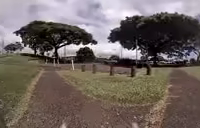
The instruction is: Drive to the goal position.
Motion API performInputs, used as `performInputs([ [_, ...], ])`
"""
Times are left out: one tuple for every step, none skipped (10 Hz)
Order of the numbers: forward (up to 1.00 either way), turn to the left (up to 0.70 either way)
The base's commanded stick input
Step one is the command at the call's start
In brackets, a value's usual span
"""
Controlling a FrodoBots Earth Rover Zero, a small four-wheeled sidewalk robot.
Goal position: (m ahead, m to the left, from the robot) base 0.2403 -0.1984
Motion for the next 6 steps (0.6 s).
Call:
performInputs([
  [0.00, 0.45],
  [0.00, 0.45],
  [0.00, 0.45],
  [0.00, 0.45],
  [0.00, 0.45],
  [0.00, 0.45],
])
